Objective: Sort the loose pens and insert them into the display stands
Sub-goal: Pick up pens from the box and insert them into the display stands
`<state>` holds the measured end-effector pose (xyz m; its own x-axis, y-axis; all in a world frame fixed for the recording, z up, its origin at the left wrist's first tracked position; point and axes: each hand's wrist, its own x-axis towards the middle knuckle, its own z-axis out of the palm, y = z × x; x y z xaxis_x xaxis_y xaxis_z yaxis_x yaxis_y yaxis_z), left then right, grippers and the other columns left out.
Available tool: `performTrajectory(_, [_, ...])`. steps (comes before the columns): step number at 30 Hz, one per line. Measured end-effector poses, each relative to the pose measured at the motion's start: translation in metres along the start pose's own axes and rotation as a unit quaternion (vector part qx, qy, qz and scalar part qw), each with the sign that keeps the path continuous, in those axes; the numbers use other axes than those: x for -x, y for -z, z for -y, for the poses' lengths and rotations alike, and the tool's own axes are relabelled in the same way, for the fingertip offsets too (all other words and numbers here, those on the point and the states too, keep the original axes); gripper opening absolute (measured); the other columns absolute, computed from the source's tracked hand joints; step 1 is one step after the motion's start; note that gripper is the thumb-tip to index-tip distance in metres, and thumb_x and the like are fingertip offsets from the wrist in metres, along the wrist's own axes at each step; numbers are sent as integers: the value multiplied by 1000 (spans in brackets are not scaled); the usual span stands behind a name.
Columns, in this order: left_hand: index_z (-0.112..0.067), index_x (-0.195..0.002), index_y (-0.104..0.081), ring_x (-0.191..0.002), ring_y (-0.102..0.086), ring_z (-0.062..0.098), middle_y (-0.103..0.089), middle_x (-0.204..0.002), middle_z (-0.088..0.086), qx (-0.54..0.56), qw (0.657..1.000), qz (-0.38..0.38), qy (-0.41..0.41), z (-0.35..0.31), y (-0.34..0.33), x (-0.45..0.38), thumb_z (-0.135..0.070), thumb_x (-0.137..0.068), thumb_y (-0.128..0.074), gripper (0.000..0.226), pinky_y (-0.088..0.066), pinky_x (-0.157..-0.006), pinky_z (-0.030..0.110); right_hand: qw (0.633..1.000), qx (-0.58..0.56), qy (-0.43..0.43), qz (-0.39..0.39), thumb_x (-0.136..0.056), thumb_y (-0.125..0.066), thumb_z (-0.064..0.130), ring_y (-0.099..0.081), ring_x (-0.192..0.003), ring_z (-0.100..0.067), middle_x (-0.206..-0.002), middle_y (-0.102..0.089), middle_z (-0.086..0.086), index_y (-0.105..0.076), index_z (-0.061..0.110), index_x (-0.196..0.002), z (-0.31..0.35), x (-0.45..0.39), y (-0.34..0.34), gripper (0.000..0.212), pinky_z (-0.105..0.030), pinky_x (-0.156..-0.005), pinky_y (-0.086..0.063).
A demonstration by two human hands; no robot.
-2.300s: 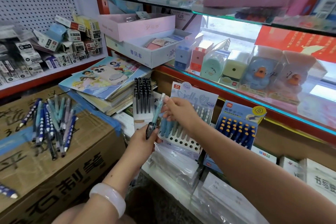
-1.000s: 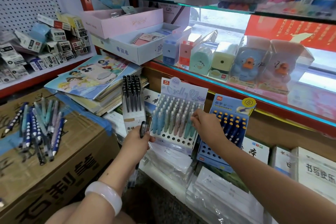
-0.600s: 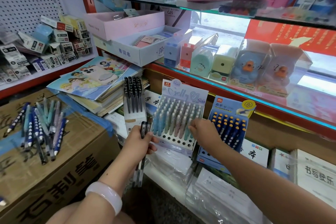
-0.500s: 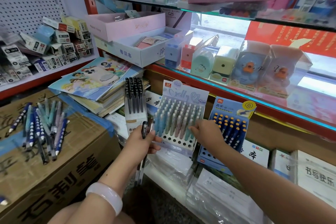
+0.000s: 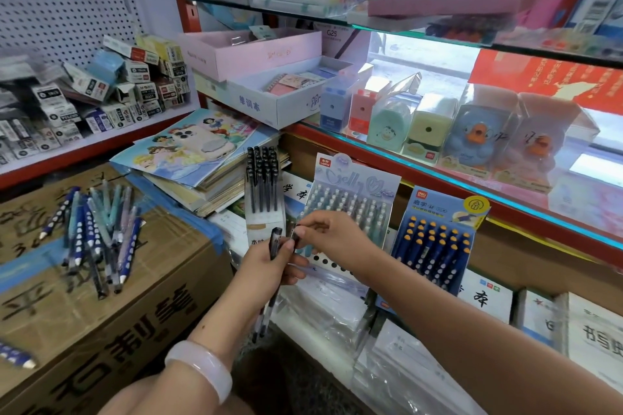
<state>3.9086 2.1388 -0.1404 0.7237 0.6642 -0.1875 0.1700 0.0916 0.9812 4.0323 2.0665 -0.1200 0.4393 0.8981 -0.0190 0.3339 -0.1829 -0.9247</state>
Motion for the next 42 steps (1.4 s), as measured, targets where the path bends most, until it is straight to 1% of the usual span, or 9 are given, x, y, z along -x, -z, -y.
performTrajectory(5, [-17, -89, -62, -84, -64, 24, -67, -86, 7, -66, 993, -99, 17, 11, 17, -7, -22, -98, -43, 21, -51, -80, 40, 999, -12, -8, -34, -95, -51, 16, -61, -63, -2, -76, -65, -2, -60, 10, -91, 10, -17, 2, 12, -10, -58, -49])
performTrajectory(9, [-8, -89, -56, -60, -57, 23, -60, -72, 9, -28, 979, -192, 63, 17, 40, -11, -19, -98, -43, 19, -45, -55, 31, 994, -29, -11, -105, -95, -48, 16, -65, -73, -13, -83, -65, -8, -56, 10, -95, 21, -43, 17, 10, -21, -69, -56])
performTrajectory(13, [-9, -91, -48, -51, -40, 17, -45, -64, 3, -42, 968, -232, 85, 22, 57, -14, -16, -92, -53, 8, -33, -50, 27, 975, -6, 28, -221, -96, -49, 15, -65, -72, -10, -80, -66, -5, -57, 8, -97, 28, -74, 25, 11, -15, -66, -55])
performTrajectory(16, [-9, -90, -47, -50, -40, 17, -42, -61, 3, -21, 963, -240, 117, 22, 62, -18, -11, -91, -55, 8, -32, -48, 27, 962, 68, 51, -259, -95, -51, 16, -66, -77, -14, -83, -67, -5, -56, 14, -93, 26, -101, 16, 6, -28, -76, -56])
performTrajectory(21, [-7, -92, -54, -55, -41, 19, -46, -64, 6, 1, 960, -249, 130, 20, 67, -24, -11, -96, -41, 14, -30, -54, 30, 958, 178, 83, -208, -95, -51, 22, -65, -80, -27, -87, -68, -13, -57, 11, -98, 8, -135, -19, 13, -48, -76, -53])
performTrajectory(30, [-19, -118, -53, -78, -54, 16, -62, -105, 8, 17, 960, -274, 63, 15, 71, -31, -9, -97, -41, 26, -43, -67, 29, 952, 227, 115, -171, -97, -47, 22, -64, -83, -37, -87, -67, -20, -54, 4, -101, 1, -155, -42, 19, -48, -74, -52])
performTrajectory(32, [-15, -124, -52, -76, -54, 13, -63, -102, 6, 16, 958, -278, 68, 14, 70, -32, -9, -97, -42, 30, -42, -63, 25, 952, 233, 115, -161, -97, -47, 21, -65, -83, -36, -87, -67, -20, -53, 4, -100, 4, -155, -43, 19, -48, -74, -52])
performTrajectory(36, [-7, -115, -58, -68, -52, 10, -62, -87, -1, 4, 960, -271, 73, 13, 68, -32, -9, -97, -42, 25, -39, -57, 23, 948, 269, 111, -130, -97, -46, 21, -65, -81, -34, -83, -66, -19, -52, 4, -96, 2, -153, -50, 18, -48, -70, -52])
performTrajectory(42, [-26, -108, -48, -59, -48, 11, -59, -76, 2, 39, 968, -244, 39, 2, 67, -20, -11, -98, -41, 19, -42, -47, 16, 939, 324, 71, -94, -98, -44, 20, -61, -78, -35, -87, -64, -20, -52, 1, -99, -7, -151, -58, 21, -46, -69, -51])
